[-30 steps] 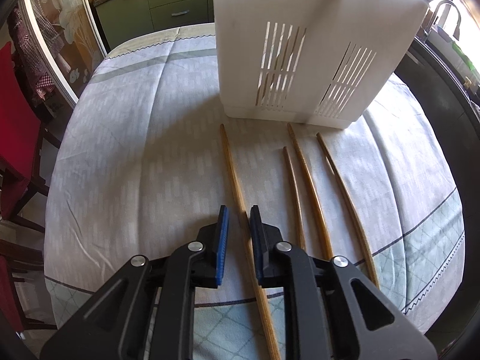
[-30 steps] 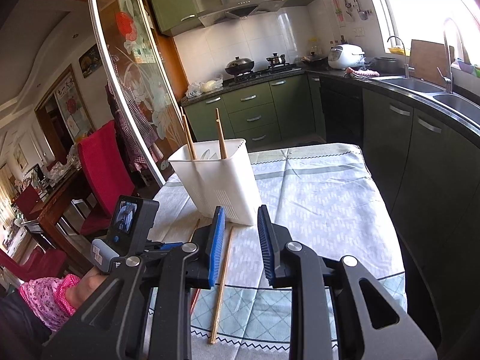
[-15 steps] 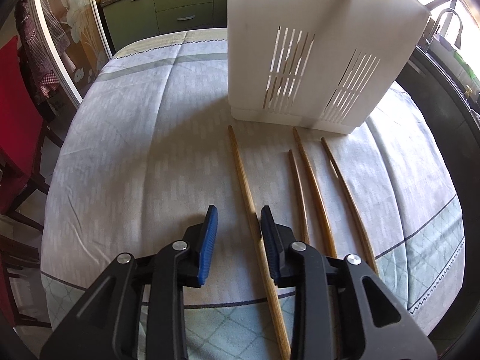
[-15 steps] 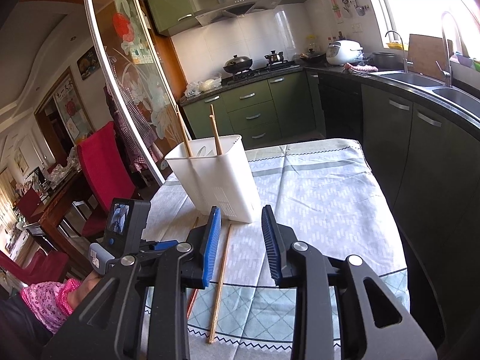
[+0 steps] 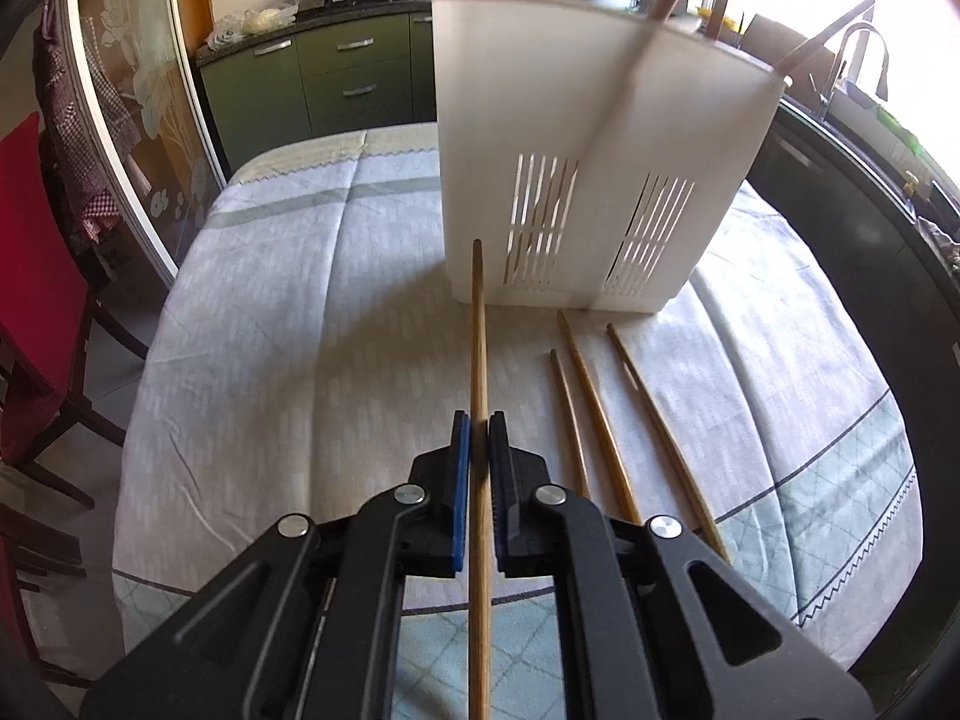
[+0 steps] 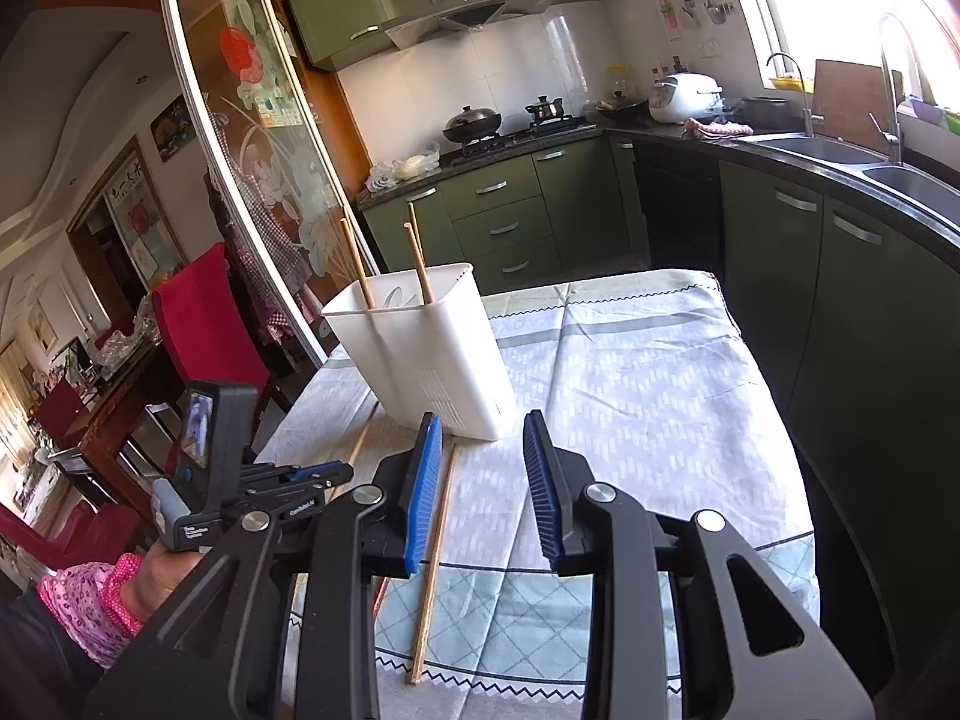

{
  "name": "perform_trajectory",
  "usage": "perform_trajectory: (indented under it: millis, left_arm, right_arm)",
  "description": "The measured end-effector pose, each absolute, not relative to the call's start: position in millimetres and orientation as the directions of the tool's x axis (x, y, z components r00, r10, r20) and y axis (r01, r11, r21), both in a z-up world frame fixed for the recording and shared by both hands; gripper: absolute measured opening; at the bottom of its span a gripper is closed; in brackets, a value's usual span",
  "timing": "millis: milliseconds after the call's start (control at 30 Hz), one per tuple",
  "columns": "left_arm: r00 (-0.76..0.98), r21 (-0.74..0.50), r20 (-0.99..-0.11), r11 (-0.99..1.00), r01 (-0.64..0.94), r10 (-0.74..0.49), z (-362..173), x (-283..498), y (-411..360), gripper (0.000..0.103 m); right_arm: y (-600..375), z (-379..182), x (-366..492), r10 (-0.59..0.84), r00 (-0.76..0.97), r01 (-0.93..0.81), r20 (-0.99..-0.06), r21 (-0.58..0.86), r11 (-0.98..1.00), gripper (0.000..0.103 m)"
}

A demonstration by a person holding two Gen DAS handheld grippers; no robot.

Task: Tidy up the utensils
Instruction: 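Grasp a chopstick with the left gripper while the right gripper grasps another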

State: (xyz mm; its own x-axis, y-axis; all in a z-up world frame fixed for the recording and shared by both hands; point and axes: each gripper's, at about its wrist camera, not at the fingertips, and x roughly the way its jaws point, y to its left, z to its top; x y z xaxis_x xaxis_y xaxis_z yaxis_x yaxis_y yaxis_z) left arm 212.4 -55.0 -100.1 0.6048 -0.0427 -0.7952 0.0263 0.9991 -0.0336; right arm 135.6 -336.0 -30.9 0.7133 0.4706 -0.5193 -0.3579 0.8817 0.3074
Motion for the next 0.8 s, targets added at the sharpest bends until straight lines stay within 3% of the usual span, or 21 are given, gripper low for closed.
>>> perform_trajectory:
  millis: [133,333,533,800]
  left_arm:
    - [0.694,-0.023,-0.719,0.999,0.040,-0.044,-74,192,-54,0.006]
    - [0.782,-0.010,-0.622,0.999,0.053,-0.048,-43,158,-51,0.006]
    - [0.831,0.003,-0.555,0.998,0.059,-0.048,-25,130,-43,0.006]
    - [0.856,0.001,-0.513,0.998,0.066,-0.056,-17,111,-34,0.006]
  right_arm:
    - [-320,-39,144,0.468,0.682,-0.374,-0.562,0.282,0.884,0.034]
    - [-283,-77,174,0.434,0.593,-0.393,-0.678,0.227,0.891,0.035]
    - [-246,-130,209,0.376,0.498,-0.395,-0.781,0.181,0.901,0.035]
    - [-191,-162,231,0.325,0.457,-0.432,-0.828,0.112,0.895,0.035]
